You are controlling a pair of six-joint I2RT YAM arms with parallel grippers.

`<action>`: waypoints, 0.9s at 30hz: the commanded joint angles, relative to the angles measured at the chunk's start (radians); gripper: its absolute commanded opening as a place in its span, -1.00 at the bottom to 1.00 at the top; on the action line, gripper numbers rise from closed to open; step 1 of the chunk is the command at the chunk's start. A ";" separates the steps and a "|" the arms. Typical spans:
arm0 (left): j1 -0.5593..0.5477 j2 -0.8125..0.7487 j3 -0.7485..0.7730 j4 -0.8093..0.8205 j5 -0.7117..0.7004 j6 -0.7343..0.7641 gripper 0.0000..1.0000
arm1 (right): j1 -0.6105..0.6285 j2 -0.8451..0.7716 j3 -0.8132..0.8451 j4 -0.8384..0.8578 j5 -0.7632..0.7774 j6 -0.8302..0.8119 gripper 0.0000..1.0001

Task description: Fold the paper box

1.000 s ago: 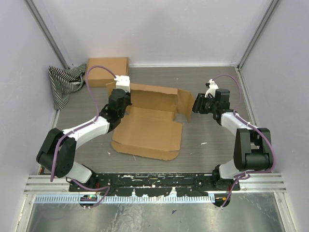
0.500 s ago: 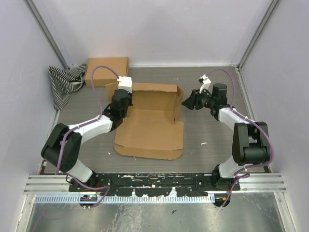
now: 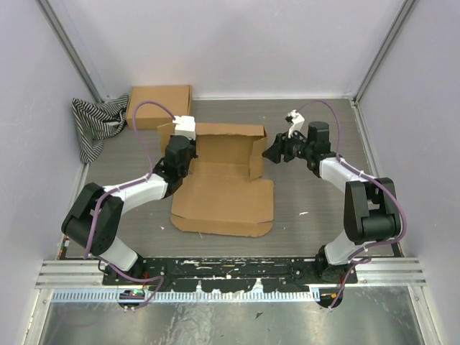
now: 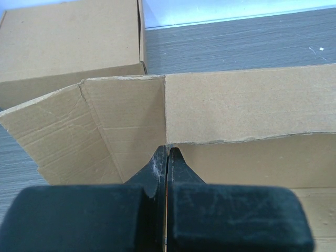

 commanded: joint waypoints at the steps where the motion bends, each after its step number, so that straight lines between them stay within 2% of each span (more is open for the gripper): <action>1: -0.003 -0.013 -0.022 -0.002 0.020 -0.025 -1.00 | 0.054 -0.007 0.059 0.033 0.074 -0.025 0.32; 3: -0.003 -0.021 -0.010 -0.020 0.027 -0.025 -1.00 | 0.079 -0.017 0.058 0.043 0.123 -0.024 0.54; 5: -0.003 -0.026 0.002 -0.040 0.030 -0.024 -1.00 | 0.093 -0.019 0.061 0.051 0.153 -0.018 0.62; 11: -0.002 -0.034 0.015 -0.051 0.038 -0.020 -1.00 | 0.141 0.005 0.074 0.057 0.239 -0.017 0.66; 18: -0.003 -0.042 0.019 -0.067 0.046 -0.032 -1.00 | 0.214 0.027 0.030 0.149 0.417 0.014 0.41; 21: -0.002 -0.046 0.028 -0.081 0.046 -0.032 -1.00 | 0.238 0.039 0.021 0.175 0.452 0.027 0.16; 27: -0.003 -0.046 0.054 -0.114 0.044 -0.026 -1.00 | 0.272 0.040 -0.002 0.201 0.522 0.036 -0.18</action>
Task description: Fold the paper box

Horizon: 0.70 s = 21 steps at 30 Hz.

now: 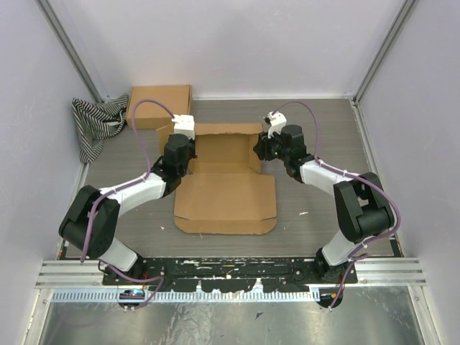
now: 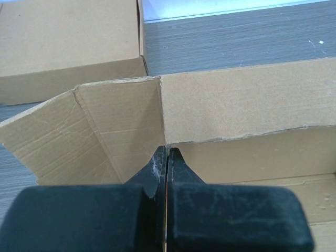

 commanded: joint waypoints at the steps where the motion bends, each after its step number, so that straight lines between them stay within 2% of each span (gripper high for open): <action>1: -0.005 -0.019 0.044 -0.043 0.021 -0.006 -1.00 | 0.035 -0.005 -0.018 0.079 0.067 0.027 -0.27; 5: -0.007 -0.023 0.053 -0.064 0.010 -0.020 -1.00 | 0.056 -0.016 -0.029 0.084 0.194 0.054 -0.59; 10: -0.013 -0.045 0.071 -0.129 -0.021 -0.044 -1.00 | 0.137 0.000 -0.003 0.021 0.517 0.050 -0.96; 15: -0.016 -0.068 0.114 -0.265 -0.085 -0.082 -1.00 | 0.208 0.043 0.070 -0.102 0.796 0.109 -0.97; 18: -0.017 -0.085 0.134 -0.332 -0.116 -0.110 -1.00 | 0.219 0.056 0.081 -0.151 0.857 0.193 -0.97; 21: -0.018 -0.105 0.152 -0.393 -0.145 -0.125 -0.82 | 0.219 0.070 0.089 -0.190 0.883 0.251 -0.97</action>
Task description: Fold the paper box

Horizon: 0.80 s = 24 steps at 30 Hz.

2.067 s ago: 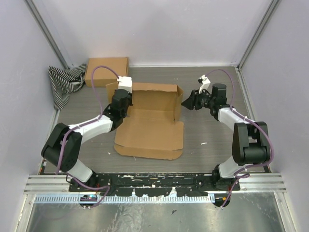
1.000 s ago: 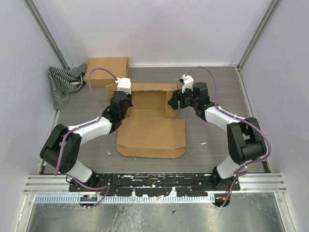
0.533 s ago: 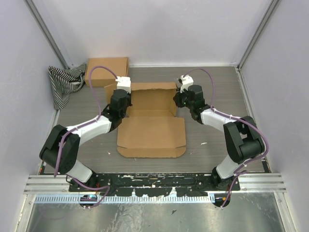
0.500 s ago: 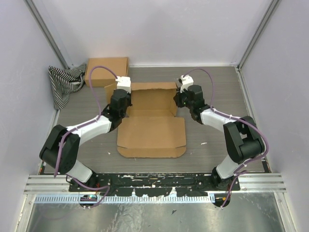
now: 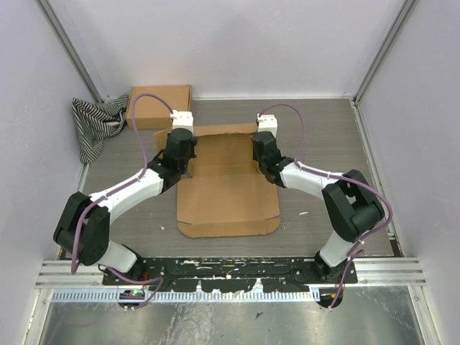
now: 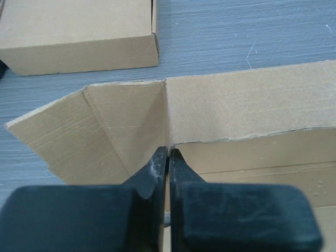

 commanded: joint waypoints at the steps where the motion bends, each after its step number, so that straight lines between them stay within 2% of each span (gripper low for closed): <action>1: -0.004 -0.064 0.057 -0.125 -0.079 -0.045 -0.68 | -0.005 0.023 0.023 -0.113 0.135 0.104 -0.97; 5: 0.016 -0.131 0.062 -0.152 -0.150 -0.046 0.00 | -0.014 -0.015 0.021 -0.125 0.060 0.076 -0.97; 7: 0.082 -0.154 0.085 -0.188 -0.080 -0.088 0.11 | -0.035 -0.039 0.019 -0.150 0.017 0.057 -0.97; 10: 0.255 -0.154 0.119 -0.215 0.090 -0.200 0.15 | -0.086 -0.086 -0.002 -0.161 -0.087 0.010 -0.97; 15: 0.424 -0.046 0.186 -0.137 0.208 -0.243 0.15 | -0.180 -0.134 -0.025 -0.186 -0.309 -0.075 -0.97; 19: 0.492 0.085 0.221 -0.116 0.359 -0.267 0.06 | -0.228 -0.152 -0.029 -0.201 -0.428 -0.120 -0.97; 21: 0.498 0.092 0.163 -0.045 0.450 -0.265 0.00 | -0.246 -0.153 -0.022 -0.212 -0.465 -0.119 -0.97; 24: 0.498 0.073 0.012 0.147 0.617 -0.290 0.01 | -0.265 -0.145 -0.015 -0.212 -0.519 -0.113 -0.97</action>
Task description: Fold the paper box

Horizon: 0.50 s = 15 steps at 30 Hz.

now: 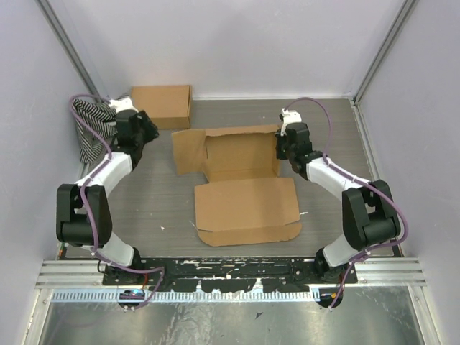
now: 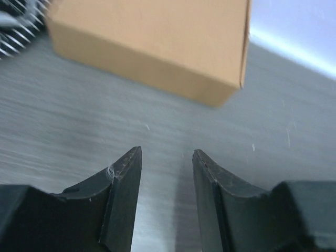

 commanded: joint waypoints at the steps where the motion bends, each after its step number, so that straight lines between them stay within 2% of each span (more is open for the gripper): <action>1: -0.001 -0.015 -0.177 0.260 0.295 -0.049 0.02 | -0.024 -0.027 0.010 -0.028 -0.160 -0.025 -0.97; 7: 0.002 0.035 -0.294 0.442 0.499 -0.082 0.02 | -0.050 -0.022 0.019 -0.029 -0.219 -0.015 -0.97; 10: 0.001 0.049 -0.330 0.518 0.554 -0.110 0.02 | -0.052 -0.016 0.025 -0.032 -0.221 -0.011 -0.97; 15: 0.001 0.068 -0.389 0.687 0.711 -0.219 0.01 | -0.053 0.006 0.042 -0.044 -0.212 -0.004 -0.97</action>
